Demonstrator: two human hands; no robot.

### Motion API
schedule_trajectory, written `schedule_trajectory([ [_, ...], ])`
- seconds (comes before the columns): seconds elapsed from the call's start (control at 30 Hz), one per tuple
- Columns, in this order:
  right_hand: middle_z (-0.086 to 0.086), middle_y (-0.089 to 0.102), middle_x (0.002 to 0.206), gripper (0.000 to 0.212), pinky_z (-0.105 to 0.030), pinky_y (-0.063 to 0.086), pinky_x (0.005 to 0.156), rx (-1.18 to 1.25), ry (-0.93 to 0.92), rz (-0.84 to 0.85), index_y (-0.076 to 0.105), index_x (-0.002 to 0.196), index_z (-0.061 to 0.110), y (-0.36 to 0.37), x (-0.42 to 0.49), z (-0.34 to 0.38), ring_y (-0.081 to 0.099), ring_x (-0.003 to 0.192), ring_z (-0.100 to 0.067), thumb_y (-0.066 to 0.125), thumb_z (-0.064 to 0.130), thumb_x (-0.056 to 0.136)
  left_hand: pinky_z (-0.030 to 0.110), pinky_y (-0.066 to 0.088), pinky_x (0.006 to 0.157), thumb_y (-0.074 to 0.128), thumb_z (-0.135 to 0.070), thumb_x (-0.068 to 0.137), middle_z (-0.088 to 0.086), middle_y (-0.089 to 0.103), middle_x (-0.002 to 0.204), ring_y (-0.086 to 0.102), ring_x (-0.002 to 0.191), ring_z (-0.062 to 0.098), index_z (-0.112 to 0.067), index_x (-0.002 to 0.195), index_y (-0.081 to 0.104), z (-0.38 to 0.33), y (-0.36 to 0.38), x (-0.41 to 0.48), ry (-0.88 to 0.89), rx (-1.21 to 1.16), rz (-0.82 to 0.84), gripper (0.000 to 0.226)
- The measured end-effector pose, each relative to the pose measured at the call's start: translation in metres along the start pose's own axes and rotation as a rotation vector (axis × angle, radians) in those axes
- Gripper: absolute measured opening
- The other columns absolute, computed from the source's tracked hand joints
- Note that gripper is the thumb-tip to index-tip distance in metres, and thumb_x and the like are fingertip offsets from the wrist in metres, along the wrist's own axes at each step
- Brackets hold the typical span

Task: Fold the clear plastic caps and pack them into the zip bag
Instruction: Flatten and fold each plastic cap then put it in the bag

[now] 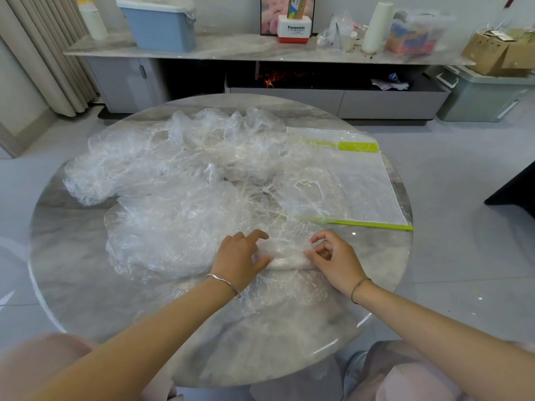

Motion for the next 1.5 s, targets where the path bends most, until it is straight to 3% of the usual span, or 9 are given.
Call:
schedule_trajectory([
  [0.23,0.008,0.053,0.112,0.039,-0.023,0.038,0.086,-0.495,-0.339,-0.003,0.057,0.112,0.022,0.008,-0.006,0.036,0.052,0.089,-0.005,0.069,0.007,0.078,0.029,0.046,0.085,0.086,-0.014,0.056,-0.005,0.067,0.109,0.063,0.097,0.018,-0.027,0.104,0.069,-0.041,0.001,-0.006,0.478,0.304,-0.111,0.053],
  [0.37,0.001,0.063,0.123,0.031,-0.029,0.033,0.1,-0.798,-0.738,0.054,0.069,0.109,0.018,0.033,-0.029,0.063,0.057,0.112,-0.018,0.043,0.019,0.091,0.031,0.046,0.094,0.057,-0.031,0.085,-0.008,0.071,0.105,0.066,0.1,0.015,-0.021,0.105,0.071,-0.044,0.007,-0.013,0.541,0.29,-0.077,0.026],
  [0.5,0.002,0.062,0.125,0.06,-0.032,0.028,0.105,-0.906,-0.652,0.183,0.065,0.119,0.016,0.047,-0.032,0.046,0.059,0.114,-0.012,0.011,0.036,0.103,0.031,0.052,0.088,0.036,-0.045,0.087,-0.006,0.071,0.105,0.067,0.097,0.012,-0.019,0.104,0.072,-0.044,0.012,-0.015,0.53,0.301,-0.003,0.048],
  [0.63,0.005,0.064,0.123,0.066,-0.029,0.034,0.107,-0.904,-0.57,0.243,0.067,0.117,0.018,0.048,-0.031,0.036,0.061,0.111,-0.009,0.006,0.04,0.103,0.03,0.053,0.084,0.071,-0.041,0.077,-0.006,0.072,0.103,0.068,0.094,0.011,-0.02,0.101,0.073,-0.041,0.016,-0.014,0.541,0.283,-0.011,0.032],
  [0.9,0.005,0.068,0.102,0.033,-0.027,0.033,0.1,-0.789,-0.663,0.105,0.068,0.102,0.018,0.042,-0.027,0.056,0.063,0.095,-0.014,0.053,0.038,0.08,0.022,0.053,0.063,0.076,-0.028,0.072,-0.01,0.068,0.068,0.066,0.065,0.013,-0.023,0.074,0.073,-0.047,-0.008,-0.01,0.534,0.135,-0.145,0.006],
  [1.07,0.005,0.057,0.079,0.005,-0.025,0.03,0.073,-0.783,-0.807,-0.05,0.062,0.08,0.018,0.032,-0.033,0.088,0.049,0.073,-0.013,0.063,0.019,0.076,0.024,0.046,0.067,0.052,-0.058,0.08,-0.011,0.061,0.072,0.057,0.068,0.01,-0.022,0.082,0.062,-0.058,-0.024,-0.015,0.462,0.072,-0.134,0.037],
  [1.23,0.011,0.059,0.066,0.017,-0.018,0.042,0.068,-0.035,-0.314,-0.017,0.063,0.07,0.02,-0.003,-0.009,0.08,0.052,0.065,-0.001,0.071,0.012,0.081,0.019,0.042,0.094,0.076,-0.052,0.069,-0.015,0.059,0.117,0.055,0.104,0.0,-0.023,0.123,0.054,-0.026,-0.013,-0.005,-0.012,-0.517,0.141,0.065],
  [1.37,0.016,0.058,0.055,0.022,-0.012,0.044,0.059,0.386,-0.024,0.114,0.059,0.067,0.016,0.002,-0.007,0.074,0.053,0.056,0.003,0.069,0.005,0.082,0.022,0.052,0.077,0.076,-0.024,0.076,0.003,0.072,0.079,0.067,0.076,0.012,-0.011,0.082,0.067,-0.014,-0.015,0.0,-0.248,-1.003,0.188,0.017],
  [1.5,0.005,0.065,0.064,0.008,-0.019,0.051,0.059,0.463,0.112,0.255,0.061,0.08,0.008,0.012,-0.009,0.077,0.059,0.058,-0.006,0.067,0.012,0.085,0.023,0.056,0.067,0.071,-0.015,0.081,0.006,0.072,0.074,0.066,0.068,0.013,-0.01,0.079,0.064,-0.01,-0.024,-0.001,-0.351,-1.163,0.179,0.009],
])
Point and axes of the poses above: each hand's wrist, its own x-axis towards the middle knuckle, its own y-axis out of the palm, z = x × y, the point moved 10 cm from there along x, towards the middle knuckle
